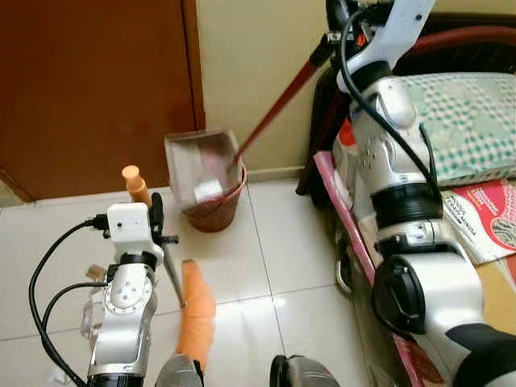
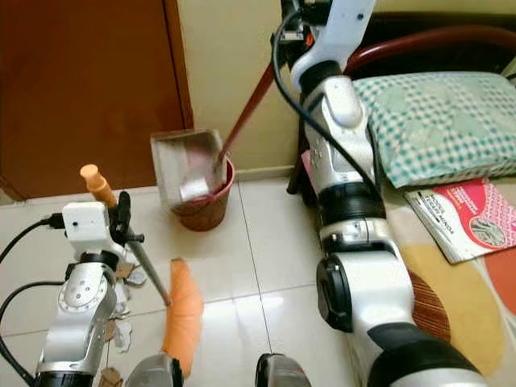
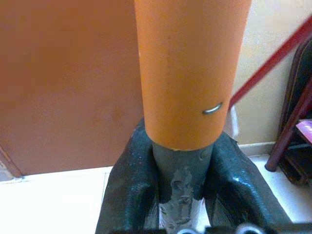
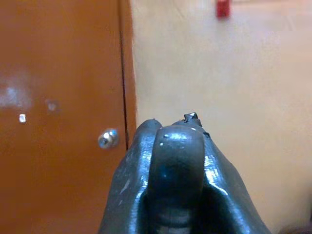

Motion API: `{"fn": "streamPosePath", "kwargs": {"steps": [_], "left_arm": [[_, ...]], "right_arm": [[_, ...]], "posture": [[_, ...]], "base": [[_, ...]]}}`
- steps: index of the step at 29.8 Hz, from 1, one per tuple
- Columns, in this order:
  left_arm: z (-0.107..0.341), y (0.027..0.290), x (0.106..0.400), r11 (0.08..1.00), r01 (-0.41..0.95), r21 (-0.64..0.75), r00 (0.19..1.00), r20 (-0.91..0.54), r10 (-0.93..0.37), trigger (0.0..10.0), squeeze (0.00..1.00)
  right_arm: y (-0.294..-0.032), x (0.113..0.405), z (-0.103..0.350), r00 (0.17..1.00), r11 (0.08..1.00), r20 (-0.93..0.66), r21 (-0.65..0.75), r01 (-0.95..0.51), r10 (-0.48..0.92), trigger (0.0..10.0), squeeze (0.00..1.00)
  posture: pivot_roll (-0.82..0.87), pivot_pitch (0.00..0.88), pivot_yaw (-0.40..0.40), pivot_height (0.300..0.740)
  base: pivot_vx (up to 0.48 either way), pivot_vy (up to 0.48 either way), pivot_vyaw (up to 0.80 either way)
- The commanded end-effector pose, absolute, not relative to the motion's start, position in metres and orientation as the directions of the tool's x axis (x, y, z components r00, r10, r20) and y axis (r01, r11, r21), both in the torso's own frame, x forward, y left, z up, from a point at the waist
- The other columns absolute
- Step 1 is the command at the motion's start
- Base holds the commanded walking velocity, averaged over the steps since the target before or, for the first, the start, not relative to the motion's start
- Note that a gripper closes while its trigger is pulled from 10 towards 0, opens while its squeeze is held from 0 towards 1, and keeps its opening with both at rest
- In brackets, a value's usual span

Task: Sweep floor

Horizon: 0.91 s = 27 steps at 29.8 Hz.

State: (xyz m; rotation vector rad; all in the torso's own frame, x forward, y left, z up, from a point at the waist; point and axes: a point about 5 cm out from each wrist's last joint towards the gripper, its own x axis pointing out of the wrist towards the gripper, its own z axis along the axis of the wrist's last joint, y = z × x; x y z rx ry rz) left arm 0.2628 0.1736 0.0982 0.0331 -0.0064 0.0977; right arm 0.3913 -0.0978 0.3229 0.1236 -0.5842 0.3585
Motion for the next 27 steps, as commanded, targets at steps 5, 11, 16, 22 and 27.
{"fn": "streamPosePath", "kwargs": {"steps": [5, 11, 16, 22, 27], "left_arm": [[0.087, 0.17, 0.261, 0.995, -0.091, 0.027, 0.995, -0.048, 0.092, 10.0, 0.0], [0.088, 0.165, 0.263, 0.996, -0.081, 0.02, 0.996, -0.045, 0.082, 10.0, 0.0], [0.088, 0.165, 0.263, 0.997, -0.08, 0.021, 0.996, -0.043, 0.081, 10.0, 0.0], [0.087, 0.163, 0.264, 0.997, -0.078, 0.022, 0.996, -0.043, 0.078, 10.0, 0.0], [0.087, 0.162, 0.264, 0.997, -0.075, 0.022, 0.996, -0.043, 0.076, 10.0, 0.0]], "right_arm": [[-0.063, 0.376, 0.345, 0.62, 0.904, 0.665, -0.229, -0.36, 0.415, 10.0, 0.0], [-0.03, 0.362, 0.311, 0.548, 0.838, 0.633, -0.407, -0.364, 0.546, 10.0, 0.0], [-0.013, 0.35, 0.287, 0.496, 0.793, 0.621, -0.505, -0.34, 0.607, 10.0, 0.0], [0.004, 0.337, 0.258, 0.449, 0.72, 0.565, -0.583, -0.376, 0.692, 10.0, 0.0], [0.006, 0.33, 0.246, 0.426, 0.708, 0.57, -0.617, -0.342, 0.703, 10.0, 0.0]], "posture": [[0.05, 0.093, -0.089, 0.74], [0.05, 0.092, -0.095, 0.74], [0.05, 0.093, -0.097, 0.74], [0.05, 0.09, -0.101, 0.74], [0.05, 0.09, -0.102, 0.74]], "base": [[0.0, 0.0, 0.0], [0.0, 0.0, 0.0], [0.0, 0.0, 0.0], [0.0, 0.0, 0.0], [0.0, 0.0, 0.0]]}}
